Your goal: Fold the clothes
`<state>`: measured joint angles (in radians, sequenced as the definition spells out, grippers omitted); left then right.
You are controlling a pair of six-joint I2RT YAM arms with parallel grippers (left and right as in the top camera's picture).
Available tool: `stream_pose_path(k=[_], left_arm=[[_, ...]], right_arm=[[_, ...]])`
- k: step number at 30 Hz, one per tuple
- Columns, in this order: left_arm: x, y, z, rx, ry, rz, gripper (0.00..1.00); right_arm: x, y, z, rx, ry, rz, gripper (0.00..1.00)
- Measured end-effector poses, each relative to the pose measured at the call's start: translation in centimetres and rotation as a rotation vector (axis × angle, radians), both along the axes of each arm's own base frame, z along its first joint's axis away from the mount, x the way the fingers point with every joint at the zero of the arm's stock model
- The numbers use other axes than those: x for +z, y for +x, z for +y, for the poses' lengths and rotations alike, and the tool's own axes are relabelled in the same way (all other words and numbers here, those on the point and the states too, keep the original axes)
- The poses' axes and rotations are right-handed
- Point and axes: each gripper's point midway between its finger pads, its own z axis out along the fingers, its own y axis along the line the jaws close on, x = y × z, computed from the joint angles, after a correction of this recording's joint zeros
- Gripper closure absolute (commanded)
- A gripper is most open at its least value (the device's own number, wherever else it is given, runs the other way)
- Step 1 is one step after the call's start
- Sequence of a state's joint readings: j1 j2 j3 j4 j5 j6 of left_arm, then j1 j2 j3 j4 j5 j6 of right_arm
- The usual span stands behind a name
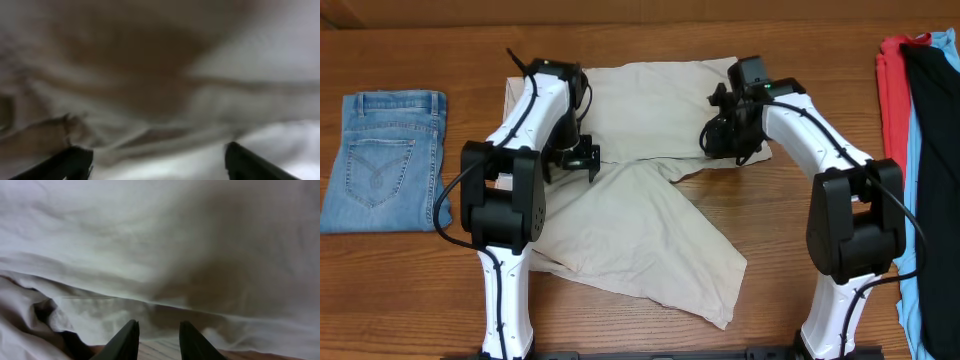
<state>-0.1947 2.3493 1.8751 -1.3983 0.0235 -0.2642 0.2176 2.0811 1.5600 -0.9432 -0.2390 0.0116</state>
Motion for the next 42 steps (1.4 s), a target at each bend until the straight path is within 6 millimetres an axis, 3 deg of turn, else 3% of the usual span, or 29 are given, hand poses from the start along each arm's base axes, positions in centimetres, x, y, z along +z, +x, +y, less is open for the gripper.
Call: stream_pose_path(k=[7,11,17,21,25,28,32,37,42], left_arm=[[-0.9,0.9,-0.2,0.0,-0.017,-0.069,0.23],[-1.0,3.1,-0.6,0.003,-0.033,-0.164,0.23],[-0.8,7.2,-1.1,-0.005,-0.048,-0.336,0.22],[-0.5,9.6,-1.4,-0.012,-0.061,-0.435,0.22],[-0.3,10.9,-1.6,-0.012,-0.074,-0.491,0.2],[-0.3,11.1,-1.6,-0.016,-0.08,-0.495,0.13],[-0.3,10.9,-1.8,-0.028,-0.092,-0.488,0.06],[0.6,9.4,-1.2,-0.034,-0.069,-0.391,0.0],[6.3,10.5,-0.1,-0.035,-0.022,-0.418,0.0]], right_arm=[[-1.1,0.5,-0.2,-0.002,-0.016,-0.005,0.67],[-3.3,0.5,-0.2,-0.001,-0.024,0.029,0.66],[-3.2,2.5,0.0,-0.017,-0.001,-0.039,0.62],[-3.1,5.2,-0.3,-0.055,0.001,-0.137,0.57],[-3.0,7.0,-1.3,-0.091,-0.004,-0.201,0.51],[-2.9,8.0,-2.5,-0.119,-0.027,-0.228,0.51],[-2.8,8.8,-4.7,-0.164,-0.072,-0.224,0.42],[-1.4,9.0,-8.2,-0.226,-0.133,-0.167,0.37],[4.0,9.9,-9.2,-0.269,-0.151,-0.19,0.35]])
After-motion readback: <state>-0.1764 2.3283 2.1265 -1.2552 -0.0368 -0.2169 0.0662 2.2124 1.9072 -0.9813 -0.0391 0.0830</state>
